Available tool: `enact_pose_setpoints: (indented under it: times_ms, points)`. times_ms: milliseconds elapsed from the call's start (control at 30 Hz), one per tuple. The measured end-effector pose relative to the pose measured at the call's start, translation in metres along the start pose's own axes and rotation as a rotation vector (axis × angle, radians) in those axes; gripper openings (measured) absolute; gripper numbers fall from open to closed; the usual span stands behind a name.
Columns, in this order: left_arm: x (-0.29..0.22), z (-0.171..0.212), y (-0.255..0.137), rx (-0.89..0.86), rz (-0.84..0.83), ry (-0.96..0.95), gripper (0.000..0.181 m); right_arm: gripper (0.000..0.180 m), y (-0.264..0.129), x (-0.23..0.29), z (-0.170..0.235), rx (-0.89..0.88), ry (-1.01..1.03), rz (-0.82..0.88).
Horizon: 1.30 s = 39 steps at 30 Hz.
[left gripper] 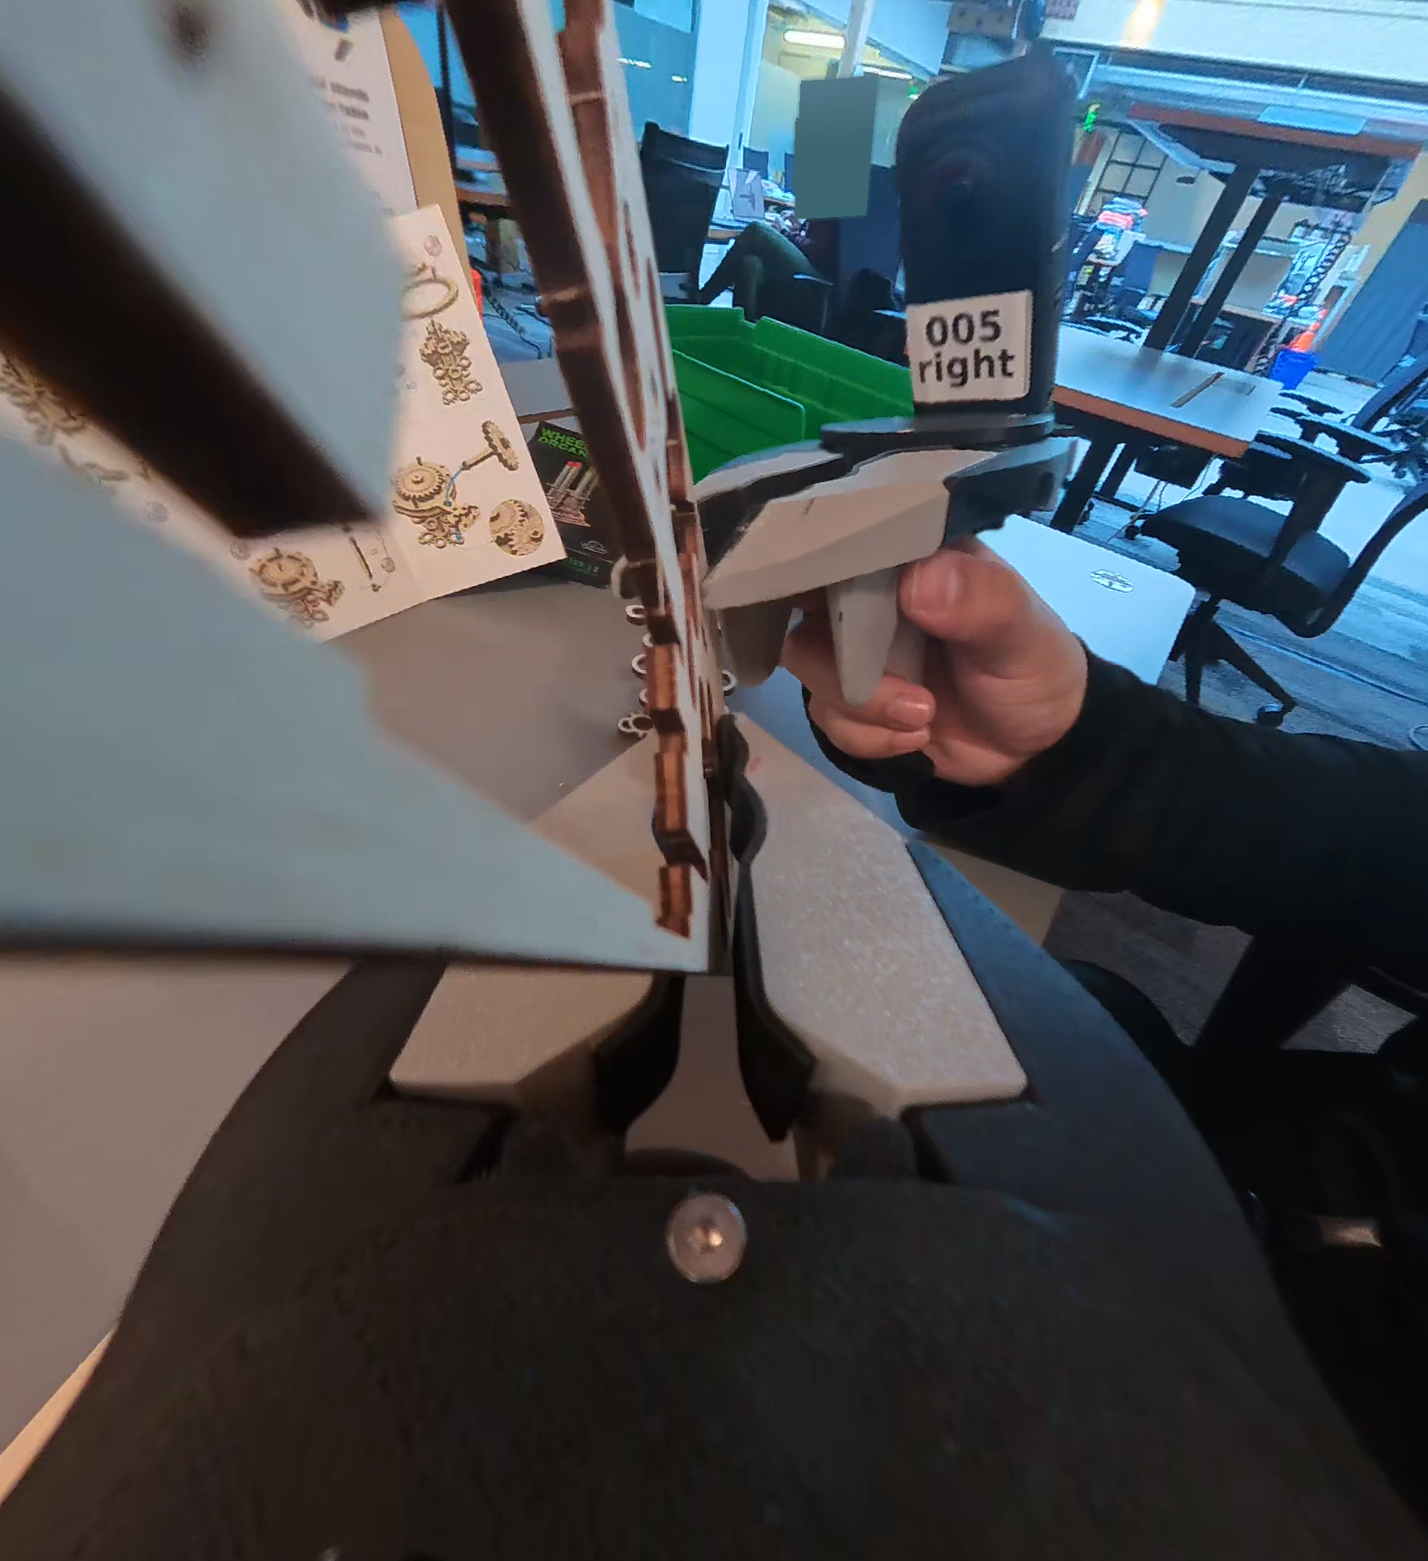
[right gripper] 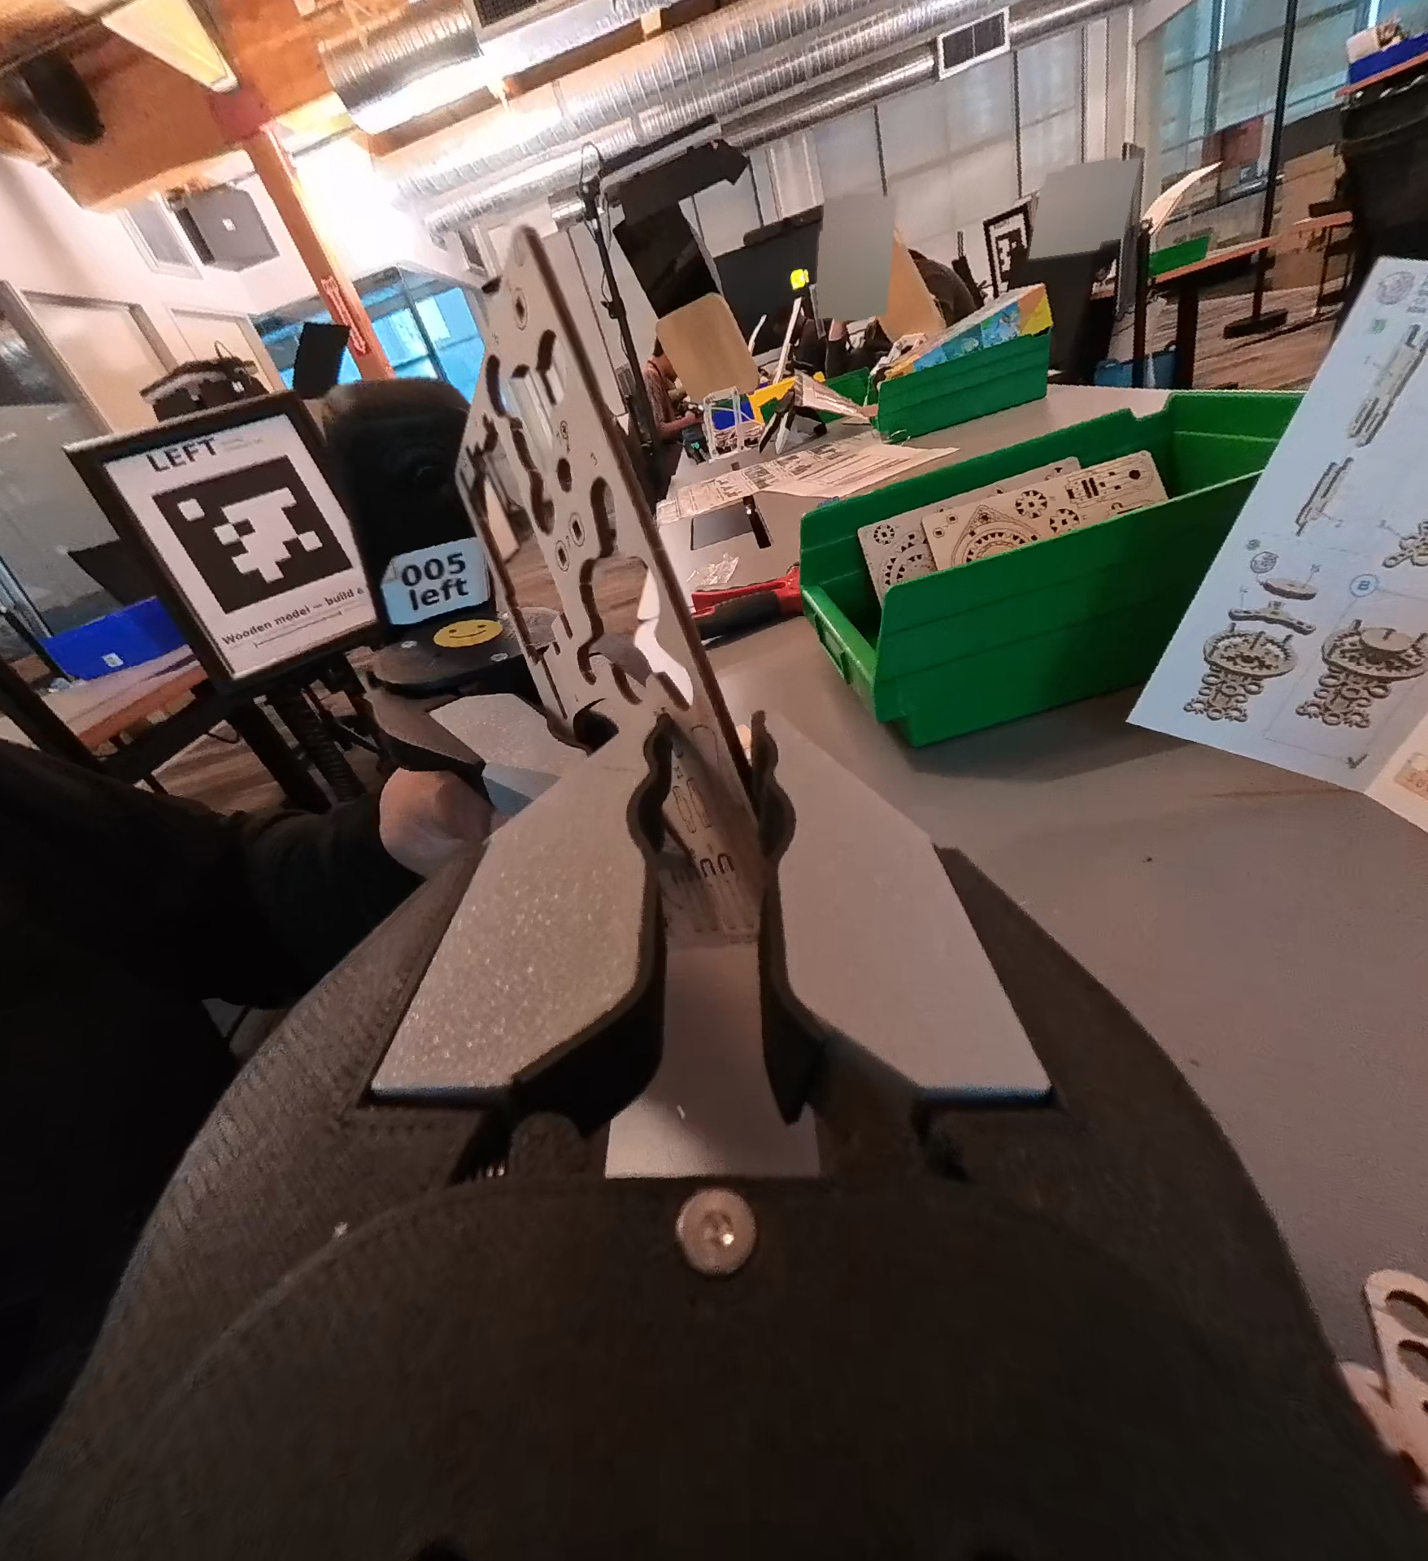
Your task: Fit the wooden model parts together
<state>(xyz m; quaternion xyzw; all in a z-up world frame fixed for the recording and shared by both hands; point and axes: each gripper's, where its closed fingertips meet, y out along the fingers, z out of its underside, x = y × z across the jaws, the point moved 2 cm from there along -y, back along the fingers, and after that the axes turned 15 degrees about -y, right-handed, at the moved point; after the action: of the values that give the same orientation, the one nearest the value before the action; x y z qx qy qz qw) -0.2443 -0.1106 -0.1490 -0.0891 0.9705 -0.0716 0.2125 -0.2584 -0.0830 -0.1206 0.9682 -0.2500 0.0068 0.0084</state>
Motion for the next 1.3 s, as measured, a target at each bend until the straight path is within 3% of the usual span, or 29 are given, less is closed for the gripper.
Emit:
enact_pose_setpoints:
  times_ms: [133,533,800,1000,1300]
  points:
    - [0.002,0.002,0.0,0.008,-0.007,0.005,0.003,0.014,0.0,0.001,0.0,0.03,-0.067,0.021]
    - [0.0,0.008,0.002,0.019,-0.077,0.095,0.003,0.013,-0.002,-0.001,0.005,0.065,-0.007,0.064]
    - [0.004,0.007,0.003,0.019,-0.095,0.097,0.003,0.014,-0.002,0.001,0.005,0.145,-0.228,0.186]
    - [-0.005,0.0,0.004,-0.001,0.073,-0.072,0.001,0.011,-0.004,0.004,-0.003,0.023,-0.047,-0.012]
    - [-0.004,0.0,0.003,0.016,0.096,-0.086,0.001,0.01,-0.006,0.006,-0.001,0.057,-0.077,-0.042]
